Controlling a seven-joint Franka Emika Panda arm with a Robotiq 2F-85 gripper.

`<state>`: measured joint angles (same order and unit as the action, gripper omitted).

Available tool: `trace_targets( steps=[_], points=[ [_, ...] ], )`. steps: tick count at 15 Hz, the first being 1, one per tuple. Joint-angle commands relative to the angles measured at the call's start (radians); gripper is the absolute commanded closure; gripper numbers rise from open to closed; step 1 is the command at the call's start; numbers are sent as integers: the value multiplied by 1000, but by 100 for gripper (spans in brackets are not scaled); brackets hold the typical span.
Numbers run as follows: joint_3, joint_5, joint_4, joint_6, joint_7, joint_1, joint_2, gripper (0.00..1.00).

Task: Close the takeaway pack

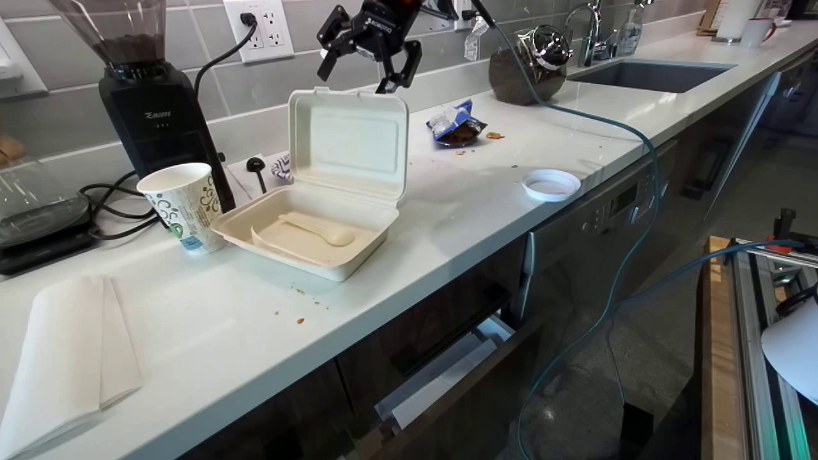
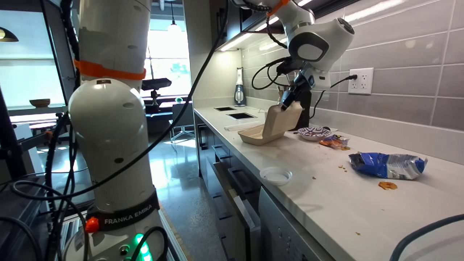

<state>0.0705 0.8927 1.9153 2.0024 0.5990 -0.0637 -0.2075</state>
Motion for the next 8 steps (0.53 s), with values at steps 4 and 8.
trace_targets(
  steps=[4, 8],
  points=[
    [-12, -39, 0, -71, -32, 16, -1, 0],
    [-14, -75, -4, -57, -29, 29, 0, 0]
  ],
)
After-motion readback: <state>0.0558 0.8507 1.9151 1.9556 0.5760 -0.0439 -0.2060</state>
